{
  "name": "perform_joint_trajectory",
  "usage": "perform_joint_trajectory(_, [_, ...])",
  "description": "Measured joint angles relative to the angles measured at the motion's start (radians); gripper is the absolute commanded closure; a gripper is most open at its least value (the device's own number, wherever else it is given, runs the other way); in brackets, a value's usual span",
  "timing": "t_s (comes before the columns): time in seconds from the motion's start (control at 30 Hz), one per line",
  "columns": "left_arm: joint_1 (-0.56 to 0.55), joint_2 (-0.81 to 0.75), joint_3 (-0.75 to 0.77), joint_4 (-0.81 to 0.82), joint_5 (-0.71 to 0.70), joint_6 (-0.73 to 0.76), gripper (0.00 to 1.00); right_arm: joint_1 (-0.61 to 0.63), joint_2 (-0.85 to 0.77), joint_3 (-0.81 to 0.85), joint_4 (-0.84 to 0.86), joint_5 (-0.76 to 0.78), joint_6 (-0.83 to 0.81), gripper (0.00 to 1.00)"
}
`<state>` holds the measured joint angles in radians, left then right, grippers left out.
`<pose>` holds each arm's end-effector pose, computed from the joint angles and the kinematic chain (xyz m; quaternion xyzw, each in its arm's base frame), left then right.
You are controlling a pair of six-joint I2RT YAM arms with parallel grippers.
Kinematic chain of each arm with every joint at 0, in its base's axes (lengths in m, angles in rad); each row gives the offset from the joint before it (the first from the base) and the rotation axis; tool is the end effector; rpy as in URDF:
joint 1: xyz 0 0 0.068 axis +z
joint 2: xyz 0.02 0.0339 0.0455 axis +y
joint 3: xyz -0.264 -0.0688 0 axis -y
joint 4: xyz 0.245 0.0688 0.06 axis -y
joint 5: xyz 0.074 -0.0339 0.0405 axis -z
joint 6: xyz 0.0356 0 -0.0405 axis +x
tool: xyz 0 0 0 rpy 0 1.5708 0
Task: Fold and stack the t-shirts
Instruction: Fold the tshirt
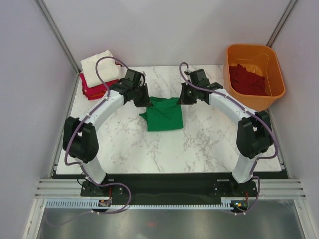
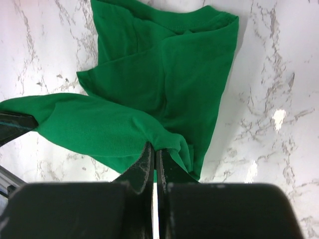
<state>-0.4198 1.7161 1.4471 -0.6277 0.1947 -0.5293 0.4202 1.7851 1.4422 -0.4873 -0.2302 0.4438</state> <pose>0.3427 -0.1605 0.2823 -0.0193 0.9396 -0.2320 0.2509 0.3622 0.1707 0.2654 -0.0306 0.9265 0.2477 0.2816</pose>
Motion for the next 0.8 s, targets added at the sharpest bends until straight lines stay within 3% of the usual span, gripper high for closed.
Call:
perform_joint_trajectory(0.37, [0.096, 0.208, 0.176, -0.01, 0.037, 0.023, 0.98, -0.038, 0.243, 0.254, -0.008, -0.036, 0.013, 0.98])
perform_joint_trajectory(0.4, [0.106, 0.228, 0.198, -0.01, 0.041, 0.023, 0.98, -0.043, 0.275, 0.296, -0.01, -0.042, 0.016, 0.88])
perform_joint_trajectory(0.43, [0.116, 0.249, 0.223, -0.011, 0.043, 0.024, 0.94, -0.049, 0.311, 0.338, -0.008, -0.047, 0.024, 0.67])
perform_joint_trajectory(0.47, [0.124, 0.275, 0.255, -0.015, 0.044, 0.025, 0.86, -0.054, 0.34, 0.371, -0.008, -0.051, 0.033, 0.32])
perform_joint_trajectory(0.5, [0.133, 0.304, 0.29, -0.015, 0.045, 0.031, 0.78, -0.06, 0.375, 0.411, -0.008, -0.055, 0.041, 0.18])
perform_joint_trajectory(0.53, [0.14, 0.334, 0.322, -0.017, 0.046, 0.037, 0.53, -0.068, 0.413, 0.451, -0.013, -0.058, 0.042, 0.03])
perform_joint_trajectory(0.6, [0.159, 0.416, 0.409, -0.024, 0.04, 0.054, 0.01, -0.086, 0.477, 0.513, -0.014, -0.054, 0.044, 0.02])
perform_joint_trajectory(0.8, [0.23, 0.612, 0.616, -0.106, 0.043, 0.069, 0.0, -0.142, 0.573, 0.618, -0.066, -0.016, 0.054, 0.02])
